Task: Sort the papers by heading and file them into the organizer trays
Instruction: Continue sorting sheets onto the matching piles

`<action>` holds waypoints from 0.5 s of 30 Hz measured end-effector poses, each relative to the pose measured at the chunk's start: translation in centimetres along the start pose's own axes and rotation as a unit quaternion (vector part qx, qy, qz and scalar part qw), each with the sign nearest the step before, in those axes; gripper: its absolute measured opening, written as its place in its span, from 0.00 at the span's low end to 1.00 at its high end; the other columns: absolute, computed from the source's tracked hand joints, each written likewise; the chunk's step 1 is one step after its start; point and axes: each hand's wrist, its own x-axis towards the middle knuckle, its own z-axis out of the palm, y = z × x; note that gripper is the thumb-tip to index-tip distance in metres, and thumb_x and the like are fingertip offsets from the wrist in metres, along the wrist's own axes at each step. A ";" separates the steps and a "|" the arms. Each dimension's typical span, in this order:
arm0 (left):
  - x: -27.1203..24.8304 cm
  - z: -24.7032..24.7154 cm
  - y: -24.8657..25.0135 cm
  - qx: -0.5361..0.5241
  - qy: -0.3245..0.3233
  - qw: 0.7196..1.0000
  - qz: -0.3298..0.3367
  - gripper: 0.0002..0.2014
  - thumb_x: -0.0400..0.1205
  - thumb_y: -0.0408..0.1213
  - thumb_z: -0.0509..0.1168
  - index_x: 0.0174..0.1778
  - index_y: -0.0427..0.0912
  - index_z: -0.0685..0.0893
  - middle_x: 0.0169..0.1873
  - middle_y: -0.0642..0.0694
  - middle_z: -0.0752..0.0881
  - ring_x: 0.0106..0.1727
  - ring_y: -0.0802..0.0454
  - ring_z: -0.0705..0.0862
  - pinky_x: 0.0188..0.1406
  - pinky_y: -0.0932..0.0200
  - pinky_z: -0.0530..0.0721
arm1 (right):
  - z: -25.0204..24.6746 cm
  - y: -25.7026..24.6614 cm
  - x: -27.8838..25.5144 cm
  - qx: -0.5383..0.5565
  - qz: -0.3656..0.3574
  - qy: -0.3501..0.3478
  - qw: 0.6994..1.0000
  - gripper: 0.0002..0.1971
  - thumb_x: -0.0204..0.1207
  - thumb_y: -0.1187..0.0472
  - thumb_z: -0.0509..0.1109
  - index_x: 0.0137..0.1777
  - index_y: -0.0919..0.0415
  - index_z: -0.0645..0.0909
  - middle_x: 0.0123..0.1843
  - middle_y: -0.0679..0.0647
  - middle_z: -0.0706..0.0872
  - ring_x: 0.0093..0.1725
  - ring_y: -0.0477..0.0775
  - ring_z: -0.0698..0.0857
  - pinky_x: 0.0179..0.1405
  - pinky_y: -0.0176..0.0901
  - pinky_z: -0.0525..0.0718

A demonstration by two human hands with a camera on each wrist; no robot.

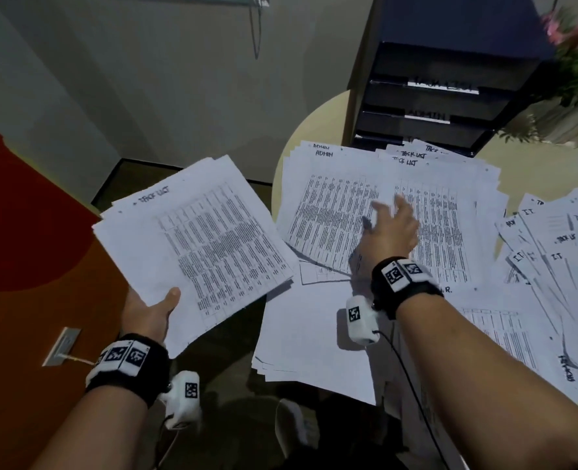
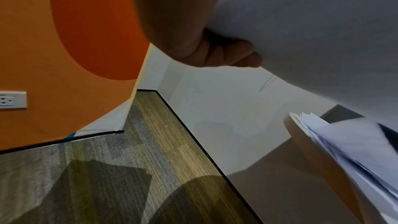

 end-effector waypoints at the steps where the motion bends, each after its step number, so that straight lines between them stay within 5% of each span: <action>1: 0.0 -0.2 0.1 -0.005 0.002 1.000 -0.001 0.25 0.78 0.28 0.74 0.68 0.52 0.79 0.58 0.48 0.89 0.58 0.44 0.88 0.62 0.35 0.82 | 0.5 0.1 -0.4 -0.064 -0.046 -0.043 0.996 0.22 0.80 0.65 0.68 0.73 0.48 0.76 0.79 0.56 0.69 0.76 0.62 0.69 0.75 0.66 0.68; 3: -0.3 -0.3 0.5 -0.016 -0.014 1.000 0.000 0.25 0.79 0.28 0.73 0.69 0.52 0.78 0.59 0.49 0.88 0.59 0.44 0.87 0.62 0.37 0.82 | 1.6 0.3 -1.5 -0.125 -0.115 -0.174 0.970 0.18 0.82 0.59 0.65 0.71 0.49 0.75 0.76 0.53 0.73 0.74 0.60 0.73 0.72 0.67 0.71; 5: -1.1 0.4 1.0 -0.013 -0.058 0.998 0.012 0.27 0.80 0.28 0.72 0.72 0.53 0.77 0.61 0.50 0.88 0.60 0.45 0.87 0.62 0.38 0.82 | 2.1 0.6 -2.0 -0.145 -0.129 -0.258 0.946 0.20 0.85 0.58 0.60 0.76 0.55 0.70 0.82 0.54 0.65 0.80 0.59 0.65 0.76 0.70 0.65; 8: -2.4 2.7 1.6 0.010 -0.102 0.994 0.032 0.22 0.80 0.26 0.71 0.66 0.52 0.81 0.57 0.52 0.89 0.58 0.47 0.88 0.60 0.41 0.83 | 0.3 0.1 -2.3 -0.018 -0.112 -0.237 0.965 0.20 0.88 0.55 0.56 0.75 0.63 0.73 0.82 0.59 0.66 0.81 0.60 0.64 0.79 0.68 0.62; 11: -3.4 5.5 1.4 0.048 -0.114 0.992 0.031 0.21 0.79 0.31 0.74 0.64 0.54 0.82 0.56 0.52 0.90 0.57 0.47 0.89 0.59 0.37 0.85 | -2.6 -0.9 -2.5 0.199 0.028 -0.265 0.943 0.21 0.86 0.44 0.59 0.57 0.63 0.79 0.57 0.63 0.83 0.52 0.60 0.83 0.51 0.51 0.81; 13: -4.3 7.6 1.6 0.053 -0.123 0.990 0.034 0.20 0.79 0.31 0.74 0.64 0.54 0.81 0.56 0.54 0.90 0.57 0.48 0.88 0.60 0.38 0.85 | -3.4 -0.1 -2.7 0.226 0.093 -0.297 0.923 0.10 0.85 0.55 0.64 0.54 0.63 0.73 0.45 0.58 0.79 0.42 0.51 0.81 0.42 0.37 0.80; 15: -5.3 9.6 2.2 0.055 -0.120 0.990 0.053 0.21 0.79 0.31 0.73 0.67 0.49 0.81 0.57 0.53 0.89 0.57 0.49 0.87 0.62 0.43 0.83 | -4.1 1.3 -2.8 0.257 0.133 -0.227 0.930 0.06 0.83 0.65 0.64 0.45 0.61 0.70 0.36 0.55 0.74 0.33 0.47 0.78 0.30 0.30 0.76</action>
